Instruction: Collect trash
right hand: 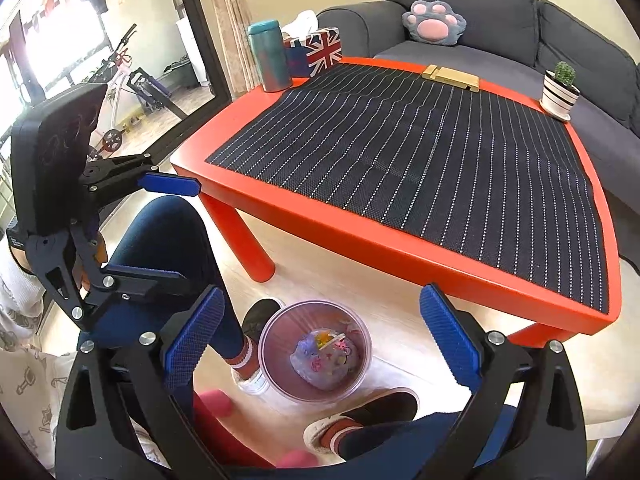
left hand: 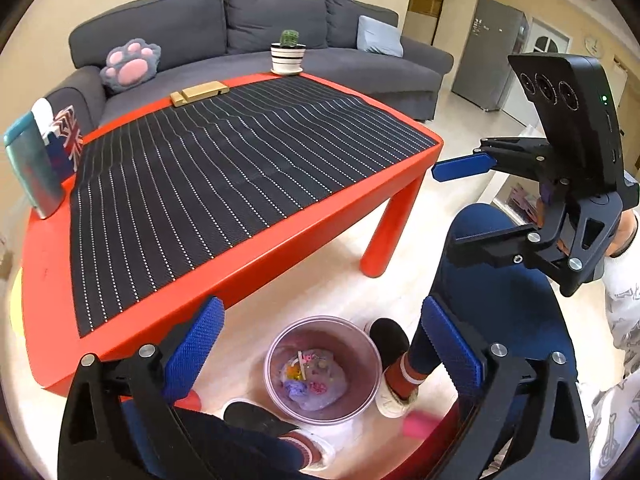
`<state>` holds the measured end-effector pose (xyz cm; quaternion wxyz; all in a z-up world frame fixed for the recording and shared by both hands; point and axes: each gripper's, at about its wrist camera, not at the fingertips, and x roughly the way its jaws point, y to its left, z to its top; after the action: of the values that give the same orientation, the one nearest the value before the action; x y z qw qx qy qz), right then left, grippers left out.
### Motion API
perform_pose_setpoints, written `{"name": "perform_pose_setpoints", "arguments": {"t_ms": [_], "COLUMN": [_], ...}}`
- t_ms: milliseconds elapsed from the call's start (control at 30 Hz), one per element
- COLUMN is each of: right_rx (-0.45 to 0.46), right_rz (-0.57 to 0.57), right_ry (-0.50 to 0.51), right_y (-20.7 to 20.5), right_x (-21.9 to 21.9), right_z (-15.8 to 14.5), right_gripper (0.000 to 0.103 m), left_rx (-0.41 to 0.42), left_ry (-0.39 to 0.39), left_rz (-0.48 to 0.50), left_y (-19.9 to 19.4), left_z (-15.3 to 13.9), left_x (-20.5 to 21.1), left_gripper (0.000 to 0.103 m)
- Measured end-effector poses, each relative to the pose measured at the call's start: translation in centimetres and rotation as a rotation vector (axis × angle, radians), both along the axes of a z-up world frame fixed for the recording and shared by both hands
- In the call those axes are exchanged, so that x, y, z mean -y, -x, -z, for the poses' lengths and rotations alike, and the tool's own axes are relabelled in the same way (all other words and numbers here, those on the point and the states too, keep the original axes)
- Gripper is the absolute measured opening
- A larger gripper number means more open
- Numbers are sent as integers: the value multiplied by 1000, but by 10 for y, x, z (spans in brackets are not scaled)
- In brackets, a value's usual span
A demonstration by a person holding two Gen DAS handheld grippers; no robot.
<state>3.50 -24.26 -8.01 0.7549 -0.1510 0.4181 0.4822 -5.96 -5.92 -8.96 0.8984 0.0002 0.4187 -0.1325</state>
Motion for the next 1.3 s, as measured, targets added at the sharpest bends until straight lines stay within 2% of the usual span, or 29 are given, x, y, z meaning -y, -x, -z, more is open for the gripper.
{"name": "perform_pose_setpoints", "arguments": {"t_ms": [367, 833, 1133, 1300], "right_rx": [19, 165, 222, 226], "right_rz": [43, 133, 150, 155], "right_ry": [-10, -34, -52, -57], "right_y": [-9, -55, -80, -92], "right_x": [-2, -23, -41, -49], "right_z": [-5, -38, -54, -57], "right_gripper": [99, 99, 99, 99], "left_rx": [24, 136, 188, 196], "left_ry": [5, -21, -70, -46], "left_rz": [-62, -184, -252, -263], "left_y": [-9, -43, -70, -83], "left_z": [-8, -37, -53, -57], "left_x": [-16, -59, -74, -80], "left_gripper": [95, 95, 96, 96]}}
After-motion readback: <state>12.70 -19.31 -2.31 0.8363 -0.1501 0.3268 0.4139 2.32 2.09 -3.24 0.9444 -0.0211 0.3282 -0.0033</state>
